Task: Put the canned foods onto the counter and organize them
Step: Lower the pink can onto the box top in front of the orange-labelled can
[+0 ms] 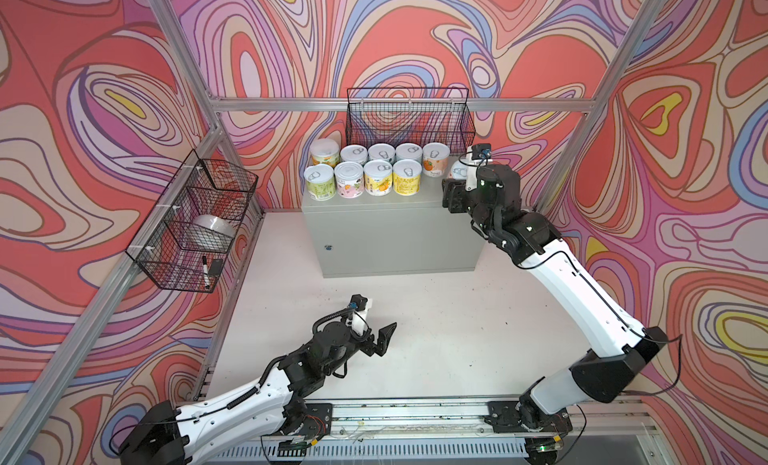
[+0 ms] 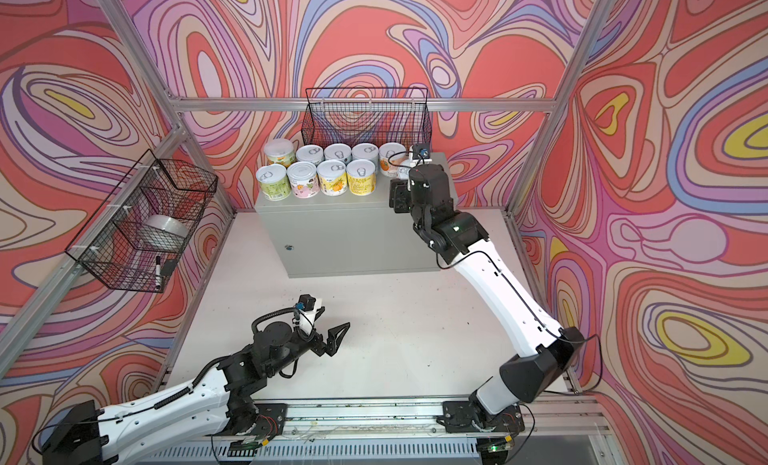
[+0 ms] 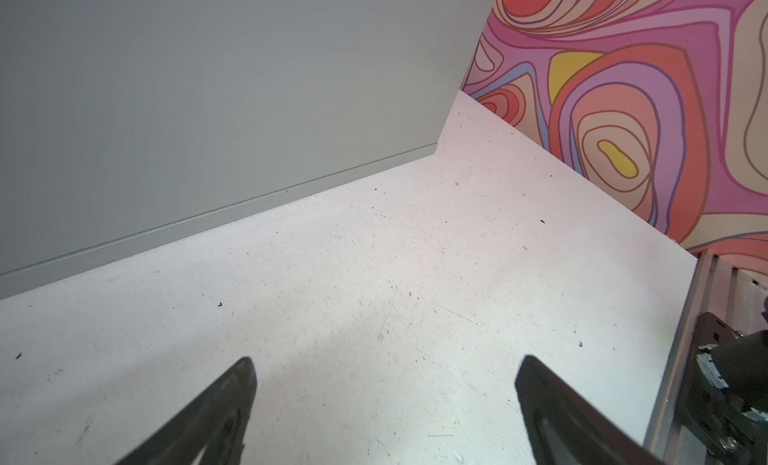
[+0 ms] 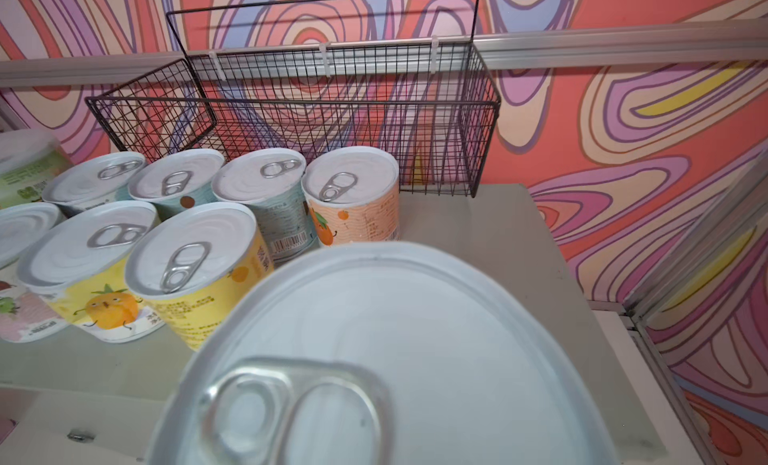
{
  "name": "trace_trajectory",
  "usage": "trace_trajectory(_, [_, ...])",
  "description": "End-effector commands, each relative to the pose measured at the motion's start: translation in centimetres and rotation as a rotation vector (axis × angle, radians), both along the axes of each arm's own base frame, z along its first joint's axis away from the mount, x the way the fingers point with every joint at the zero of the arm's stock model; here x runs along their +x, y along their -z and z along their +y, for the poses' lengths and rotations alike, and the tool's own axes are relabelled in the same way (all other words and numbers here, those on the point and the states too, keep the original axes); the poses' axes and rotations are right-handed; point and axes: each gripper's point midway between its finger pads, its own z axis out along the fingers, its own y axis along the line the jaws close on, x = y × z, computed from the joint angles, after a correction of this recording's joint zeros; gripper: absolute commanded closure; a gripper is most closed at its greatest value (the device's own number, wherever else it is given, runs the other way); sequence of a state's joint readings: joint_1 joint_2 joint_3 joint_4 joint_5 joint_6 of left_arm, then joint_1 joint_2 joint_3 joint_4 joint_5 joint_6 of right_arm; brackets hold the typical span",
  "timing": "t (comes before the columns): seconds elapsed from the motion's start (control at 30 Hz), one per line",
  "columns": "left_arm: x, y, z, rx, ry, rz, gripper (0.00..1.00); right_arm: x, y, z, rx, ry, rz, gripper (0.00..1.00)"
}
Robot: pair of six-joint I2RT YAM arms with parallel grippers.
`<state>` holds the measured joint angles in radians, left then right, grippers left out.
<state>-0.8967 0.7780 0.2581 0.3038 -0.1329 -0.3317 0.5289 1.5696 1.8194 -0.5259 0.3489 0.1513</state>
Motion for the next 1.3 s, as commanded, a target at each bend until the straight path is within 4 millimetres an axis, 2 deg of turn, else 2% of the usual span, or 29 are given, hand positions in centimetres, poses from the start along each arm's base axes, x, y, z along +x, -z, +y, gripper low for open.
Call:
trace_trajectory(0.0, [0.1,1.2,1.1,0.032,-0.039,0.007,0.01,0.7,-3.1,1.9,0.075,-0.097,-0.084,1.00])
trace_trajectory(0.23, [0.0,1.4,1.4,0.044,-0.045,0.010,0.01,2.8,-0.7,3.4,0.066,-0.112,-0.045,1.00])
trace_trajectory(0.33, [0.1,1.5,1.5,0.047,-0.049,0.012,0.01,3.5,0.3,3.4,0.045,-0.097,-0.032,1.00])
trace_trajectory(0.6, [0.3,1.8,1.2,0.055,-0.047,0.022,0.01,4.9,1.3,3.3,-0.026,-0.062,-0.026,1.00])
trace_trajectory(0.73, [0.5,2.0,1.1,0.056,-0.048,0.027,0.01,5.2,0.6,3.1,-0.041,-0.049,-0.041,1.00])
trace_trajectory(0.77, [0.5,1.9,1.0,0.055,-0.046,0.026,0.01,5.8,1.5,3.3,-0.055,-0.042,-0.023,1.00])
trace_trajectory(0.83, [0.6,1.9,1.0,0.057,-0.049,0.027,0.01,6.1,1.7,3.2,-0.068,-0.033,-0.022,0.99])
trace_trajectory(1.0, [0.7,1.9,1.0,0.063,-0.053,0.027,0.01,6.3,1.4,2.9,-0.080,-0.013,-0.029,0.77])
trace_trajectory(1.2, [0.9,2.0,0.7,0.065,-0.049,0.033,0.01,6.2,0.9,2.6,-0.081,-0.002,-0.043,0.60])
trace_trajectory(1.27, [1.0,2.1,0.6,0.066,-0.046,0.035,0.01,6.1,0.5,2.7,-0.078,-0.009,-0.051,0.58])
